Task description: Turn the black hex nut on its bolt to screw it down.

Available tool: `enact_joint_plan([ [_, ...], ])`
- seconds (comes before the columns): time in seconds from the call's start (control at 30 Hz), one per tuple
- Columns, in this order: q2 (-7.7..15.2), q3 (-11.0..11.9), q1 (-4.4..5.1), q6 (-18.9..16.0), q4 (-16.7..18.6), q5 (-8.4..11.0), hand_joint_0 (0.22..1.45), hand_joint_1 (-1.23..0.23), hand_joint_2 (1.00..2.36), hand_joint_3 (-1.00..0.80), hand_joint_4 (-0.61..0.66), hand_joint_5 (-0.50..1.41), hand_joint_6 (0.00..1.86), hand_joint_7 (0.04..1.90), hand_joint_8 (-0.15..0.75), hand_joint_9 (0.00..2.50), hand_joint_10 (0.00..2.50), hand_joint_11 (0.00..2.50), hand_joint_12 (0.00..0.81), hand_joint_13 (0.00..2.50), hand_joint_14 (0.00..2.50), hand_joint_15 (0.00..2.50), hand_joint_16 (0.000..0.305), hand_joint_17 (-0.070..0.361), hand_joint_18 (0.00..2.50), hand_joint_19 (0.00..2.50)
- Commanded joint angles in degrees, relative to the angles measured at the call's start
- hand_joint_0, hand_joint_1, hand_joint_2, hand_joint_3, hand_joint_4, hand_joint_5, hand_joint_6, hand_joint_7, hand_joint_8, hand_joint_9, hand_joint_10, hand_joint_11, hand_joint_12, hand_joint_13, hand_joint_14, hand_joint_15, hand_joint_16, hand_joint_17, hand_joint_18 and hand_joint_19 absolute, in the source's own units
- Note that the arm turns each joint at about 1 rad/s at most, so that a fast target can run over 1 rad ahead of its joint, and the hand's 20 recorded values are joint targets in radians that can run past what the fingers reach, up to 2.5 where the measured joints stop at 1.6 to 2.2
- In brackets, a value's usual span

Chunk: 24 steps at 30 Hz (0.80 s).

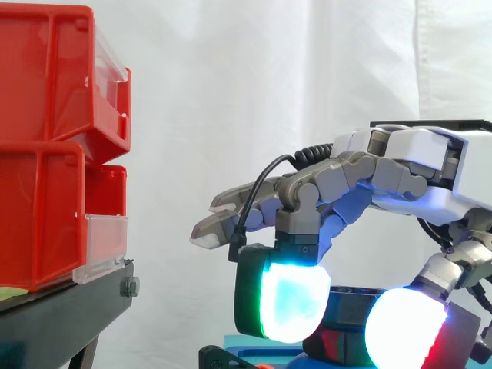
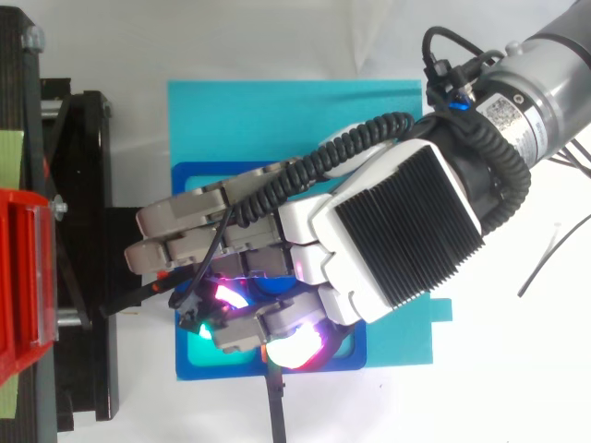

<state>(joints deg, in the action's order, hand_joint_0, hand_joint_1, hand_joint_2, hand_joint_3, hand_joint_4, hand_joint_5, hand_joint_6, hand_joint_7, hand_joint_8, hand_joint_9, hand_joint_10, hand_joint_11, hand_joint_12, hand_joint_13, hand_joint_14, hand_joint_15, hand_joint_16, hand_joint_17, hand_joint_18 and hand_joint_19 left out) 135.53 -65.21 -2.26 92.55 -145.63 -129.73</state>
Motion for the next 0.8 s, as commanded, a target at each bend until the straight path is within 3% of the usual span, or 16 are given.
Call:
enact_joint_plan([
  [0.0,0.0,0.0,-0.02,0.0,-0.3,0.0,0.6,-0.6,1.01,-0.36,0.24,-0.14,0.77,1.07,0.297,0.97,0.01,0.32,0.345,0.55,0.0,0.02,0.05,0.113,0.45,0.13],
  [0.33,0.0,0.0,-0.02,0.1,-0.8,0.0,0.57,-0.59,1.0,-0.45,0.27,-0.13,0.73,1.06,0.299,0.95,0.01,0.3,0.349,0.55,0.0,0.03,0.051,0.115,0.45,0.13],
  [0.63,0.0,0.0,-0.02,0.1,-0.8,-0.09,0.59,-0.6,1.01,-0.33,0.24,-0.13,0.74,1.08,0.296,0.95,0.01,0.31,0.346,0.55,0.0,0.03,0.051,0.114,0.45,0.13],
  [0.77,0.0,0.0,-0.02,0.1,-0.7,-0.35,0.51,-0.43,1.0,-0.5,0.29,-0.12,0.68,1.11,0.307,0.96,0.01,0.3,0.364,0.56,0.0,0.03,0.054,0.122,0.46,0.13],
])
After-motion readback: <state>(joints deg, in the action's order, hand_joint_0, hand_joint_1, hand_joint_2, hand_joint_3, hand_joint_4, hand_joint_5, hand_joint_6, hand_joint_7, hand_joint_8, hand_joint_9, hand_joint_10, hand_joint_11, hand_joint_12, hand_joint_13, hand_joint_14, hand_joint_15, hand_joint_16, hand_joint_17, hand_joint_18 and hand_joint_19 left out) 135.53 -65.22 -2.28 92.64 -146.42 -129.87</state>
